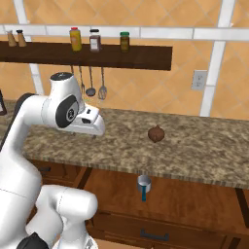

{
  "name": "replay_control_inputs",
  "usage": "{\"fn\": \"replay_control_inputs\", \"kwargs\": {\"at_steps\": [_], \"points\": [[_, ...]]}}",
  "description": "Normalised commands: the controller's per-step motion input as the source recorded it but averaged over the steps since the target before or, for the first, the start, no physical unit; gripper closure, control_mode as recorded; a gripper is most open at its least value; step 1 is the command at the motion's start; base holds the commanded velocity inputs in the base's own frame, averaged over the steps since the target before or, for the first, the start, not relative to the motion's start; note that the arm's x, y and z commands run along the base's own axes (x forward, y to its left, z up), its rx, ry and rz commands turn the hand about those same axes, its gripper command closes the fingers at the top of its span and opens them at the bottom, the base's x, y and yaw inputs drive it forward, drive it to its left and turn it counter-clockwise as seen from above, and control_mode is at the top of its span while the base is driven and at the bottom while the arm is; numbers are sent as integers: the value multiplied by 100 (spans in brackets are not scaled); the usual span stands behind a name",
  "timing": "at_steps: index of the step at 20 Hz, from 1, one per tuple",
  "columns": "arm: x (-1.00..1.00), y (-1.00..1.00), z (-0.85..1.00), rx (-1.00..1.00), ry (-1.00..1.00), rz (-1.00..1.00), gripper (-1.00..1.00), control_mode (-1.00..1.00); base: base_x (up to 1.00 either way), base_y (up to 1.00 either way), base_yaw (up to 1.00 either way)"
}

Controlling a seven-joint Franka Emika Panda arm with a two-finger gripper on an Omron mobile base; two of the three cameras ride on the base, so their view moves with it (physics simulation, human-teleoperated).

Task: Pick the measuring cup from the drawer and place it on the counter.

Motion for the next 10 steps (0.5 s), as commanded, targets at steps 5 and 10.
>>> {"fn": "replay_control_inputs", "kwargs": {"at_steps": [5, 10], "points": [[0, 0, 0, 0, 0, 0, -100, 100, -47, 58, -33], [0, 0, 0, 0, 0, 0, -100, 100, -33, 76, -65]]}}
